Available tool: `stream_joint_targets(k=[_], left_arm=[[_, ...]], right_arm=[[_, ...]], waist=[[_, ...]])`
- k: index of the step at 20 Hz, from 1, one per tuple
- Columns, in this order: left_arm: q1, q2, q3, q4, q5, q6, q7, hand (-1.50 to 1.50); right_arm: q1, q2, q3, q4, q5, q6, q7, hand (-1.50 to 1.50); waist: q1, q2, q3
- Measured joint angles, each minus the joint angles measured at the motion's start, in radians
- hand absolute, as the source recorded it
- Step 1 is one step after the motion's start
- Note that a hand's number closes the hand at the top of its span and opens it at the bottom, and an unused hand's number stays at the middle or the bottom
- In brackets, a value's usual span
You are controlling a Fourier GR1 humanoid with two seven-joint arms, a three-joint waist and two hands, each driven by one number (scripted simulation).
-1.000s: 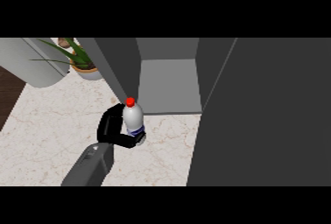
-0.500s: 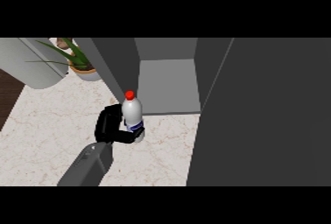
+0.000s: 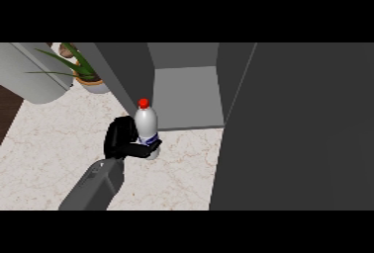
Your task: Pick up the bottled water, place it into the cabinet and close the cabinet
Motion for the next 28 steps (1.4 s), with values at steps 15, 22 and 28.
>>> stream_joint_targets(k=[15, 22, 28], left_arm=[[0.015, 0.018, -0.074, -0.059, 0.011, 0.266, 0.051, 1.50], [0.032, 0.014, -0.087, -0.096, 0.014, 0.385, 0.063, 1.50], [0.047, 0.009, -0.089, -0.120, 0.009, 0.480, 0.050, 1.50]], right_arm=[[-0.021, -0.055, -0.117, 0.054, -0.193, 0.092, -0.017, -1.50], [-0.034, -0.085, -0.161, 0.073, -0.264, 0.120, -0.012, -1.50], [-0.041, -0.104, -0.194, 0.099, -0.314, 0.144, -0.014, -1.50]], waist=[[-0.033, -0.005, 0.011], [-0.044, -0.004, 0.013], [-0.056, -0.001, 0.015]])
